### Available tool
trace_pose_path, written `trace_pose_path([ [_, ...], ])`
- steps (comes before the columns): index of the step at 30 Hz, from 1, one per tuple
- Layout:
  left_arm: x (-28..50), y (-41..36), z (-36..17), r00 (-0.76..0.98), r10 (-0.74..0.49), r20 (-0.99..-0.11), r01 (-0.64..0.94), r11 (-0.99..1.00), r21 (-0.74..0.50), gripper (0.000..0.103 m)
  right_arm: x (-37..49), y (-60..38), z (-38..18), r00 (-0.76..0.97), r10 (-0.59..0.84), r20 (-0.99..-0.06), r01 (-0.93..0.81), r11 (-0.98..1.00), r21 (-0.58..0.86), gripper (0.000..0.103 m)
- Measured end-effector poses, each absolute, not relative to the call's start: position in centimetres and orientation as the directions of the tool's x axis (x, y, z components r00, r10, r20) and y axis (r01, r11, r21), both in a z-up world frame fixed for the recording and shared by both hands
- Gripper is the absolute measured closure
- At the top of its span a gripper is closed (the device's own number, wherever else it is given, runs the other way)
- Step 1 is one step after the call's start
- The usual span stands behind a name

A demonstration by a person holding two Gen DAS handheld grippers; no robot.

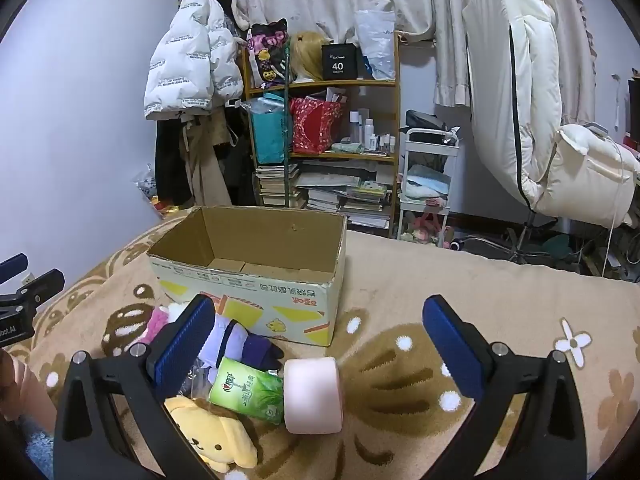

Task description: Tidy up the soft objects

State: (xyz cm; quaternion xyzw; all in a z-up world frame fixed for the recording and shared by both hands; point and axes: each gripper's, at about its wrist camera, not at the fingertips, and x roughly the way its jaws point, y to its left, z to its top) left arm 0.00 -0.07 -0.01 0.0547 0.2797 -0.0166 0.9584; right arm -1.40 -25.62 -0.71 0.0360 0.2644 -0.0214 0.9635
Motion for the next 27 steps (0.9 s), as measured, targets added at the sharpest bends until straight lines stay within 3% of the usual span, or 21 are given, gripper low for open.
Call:
trace_pose_path([
  [27, -0.2, -0.8, -0.3, 0.851, 0.008, -0.525, 0.064, 0.991, 0.119, 0.001, -1.4, -25.8, -0.6, 0.862, -0.019, -0.506, 0.055, 0.997, 0.056, 0.0],
])
